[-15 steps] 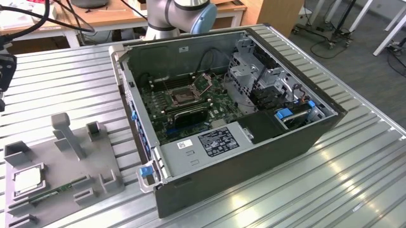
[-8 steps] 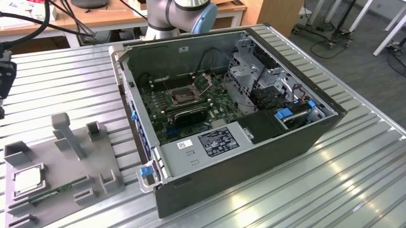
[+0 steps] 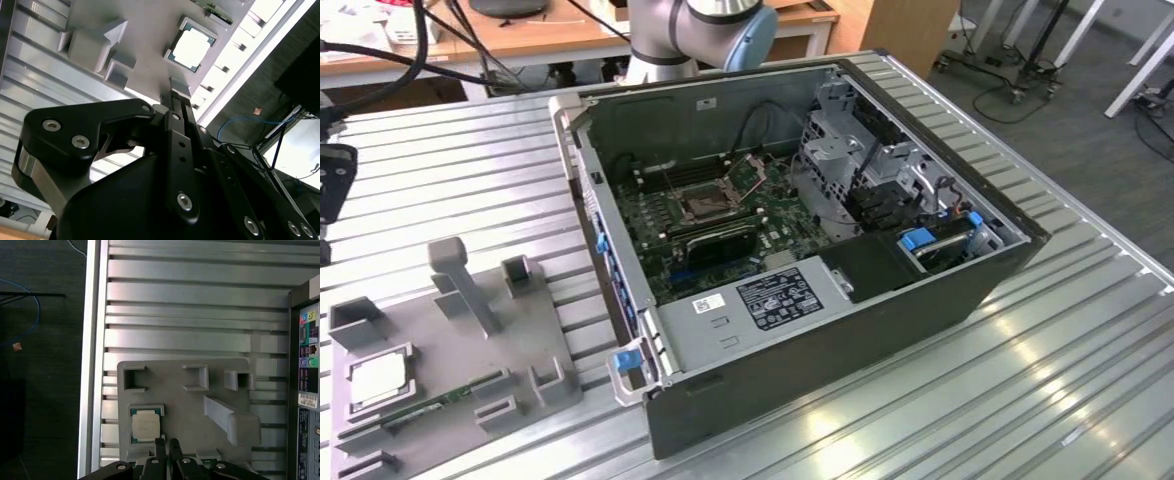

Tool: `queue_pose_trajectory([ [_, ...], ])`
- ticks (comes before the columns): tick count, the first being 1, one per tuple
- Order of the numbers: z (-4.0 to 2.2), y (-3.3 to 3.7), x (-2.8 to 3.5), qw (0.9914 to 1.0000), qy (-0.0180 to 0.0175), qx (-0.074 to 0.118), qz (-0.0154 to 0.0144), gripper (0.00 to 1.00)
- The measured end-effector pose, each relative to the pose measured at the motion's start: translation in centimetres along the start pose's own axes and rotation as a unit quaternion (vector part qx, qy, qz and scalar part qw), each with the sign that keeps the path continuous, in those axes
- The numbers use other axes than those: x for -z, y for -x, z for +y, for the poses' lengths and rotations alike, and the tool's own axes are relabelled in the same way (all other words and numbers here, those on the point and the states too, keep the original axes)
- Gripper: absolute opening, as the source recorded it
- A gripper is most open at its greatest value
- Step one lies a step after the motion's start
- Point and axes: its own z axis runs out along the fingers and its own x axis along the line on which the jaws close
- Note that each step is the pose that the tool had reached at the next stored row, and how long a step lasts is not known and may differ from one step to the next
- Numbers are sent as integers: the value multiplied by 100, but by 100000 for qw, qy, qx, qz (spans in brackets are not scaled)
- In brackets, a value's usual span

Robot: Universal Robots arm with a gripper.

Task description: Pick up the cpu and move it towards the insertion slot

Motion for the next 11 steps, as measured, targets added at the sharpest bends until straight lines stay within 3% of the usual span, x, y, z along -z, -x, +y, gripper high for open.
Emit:
queue_pose_trajectory([
  [6,-14,-1,-79,100000,-162,-6,20,18],
  [11,-22,-4,-89,100000,-209,3,18,18],
])
